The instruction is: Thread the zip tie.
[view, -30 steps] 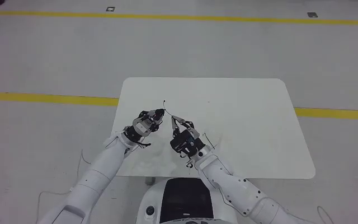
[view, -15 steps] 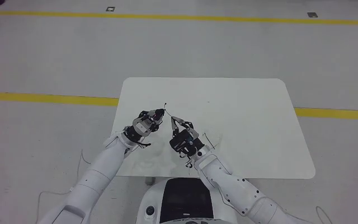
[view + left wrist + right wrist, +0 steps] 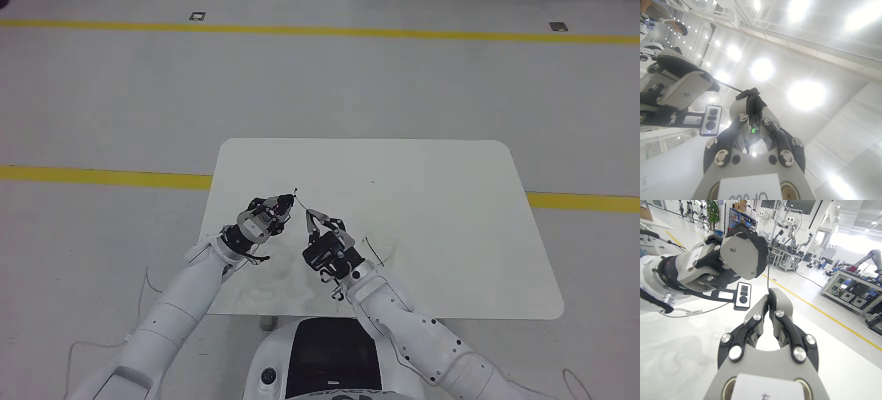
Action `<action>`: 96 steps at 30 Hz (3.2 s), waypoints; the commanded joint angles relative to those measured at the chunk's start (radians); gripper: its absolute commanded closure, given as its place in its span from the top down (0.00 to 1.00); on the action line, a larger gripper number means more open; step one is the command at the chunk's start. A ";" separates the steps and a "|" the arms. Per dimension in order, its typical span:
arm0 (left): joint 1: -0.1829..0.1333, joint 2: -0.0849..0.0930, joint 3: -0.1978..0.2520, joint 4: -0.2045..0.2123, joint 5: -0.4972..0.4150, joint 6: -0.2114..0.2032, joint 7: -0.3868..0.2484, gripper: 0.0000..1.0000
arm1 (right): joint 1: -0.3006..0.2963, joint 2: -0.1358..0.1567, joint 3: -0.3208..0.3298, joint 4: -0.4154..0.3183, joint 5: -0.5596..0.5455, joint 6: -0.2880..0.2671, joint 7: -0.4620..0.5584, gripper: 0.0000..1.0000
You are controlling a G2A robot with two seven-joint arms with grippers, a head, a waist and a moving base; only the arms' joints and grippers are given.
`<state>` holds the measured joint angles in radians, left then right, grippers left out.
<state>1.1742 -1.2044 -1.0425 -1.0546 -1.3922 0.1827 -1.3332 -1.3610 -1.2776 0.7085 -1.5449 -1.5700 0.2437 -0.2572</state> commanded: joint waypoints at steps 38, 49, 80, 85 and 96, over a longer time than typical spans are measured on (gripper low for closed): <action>0.000 0.000 0.000 0.000 0.000 0.000 0.000 0.00 | -0.008 -0.017 0.006 0.054 0.000 -0.008 0.012 0.00; 0.000 0.000 0.000 0.000 0.000 0.000 0.000 0.00 | -0.010 -0.023 0.007 0.069 0.000 -0.009 0.012 0.00; 0.000 0.000 0.000 0.000 0.000 0.000 0.000 0.00 | -0.068 -0.039 0.108 0.127 0.167 -0.154 -0.035 1.00; 0.000 0.000 0.000 0.000 0.000 0.000 0.000 0.00 | -0.068 -0.038 0.111 0.128 0.170 -0.159 -0.029 1.00; 0.000 0.000 0.000 0.000 0.000 0.000 0.000 0.00 | -0.106 -0.026 0.192 0.100 0.301 -0.273 -0.079 1.00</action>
<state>1.1742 -1.2044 -1.0425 -1.0546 -1.3922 0.1827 -1.3332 -1.4616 -1.3066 0.8840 -1.4423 -1.2881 -0.0072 -0.3292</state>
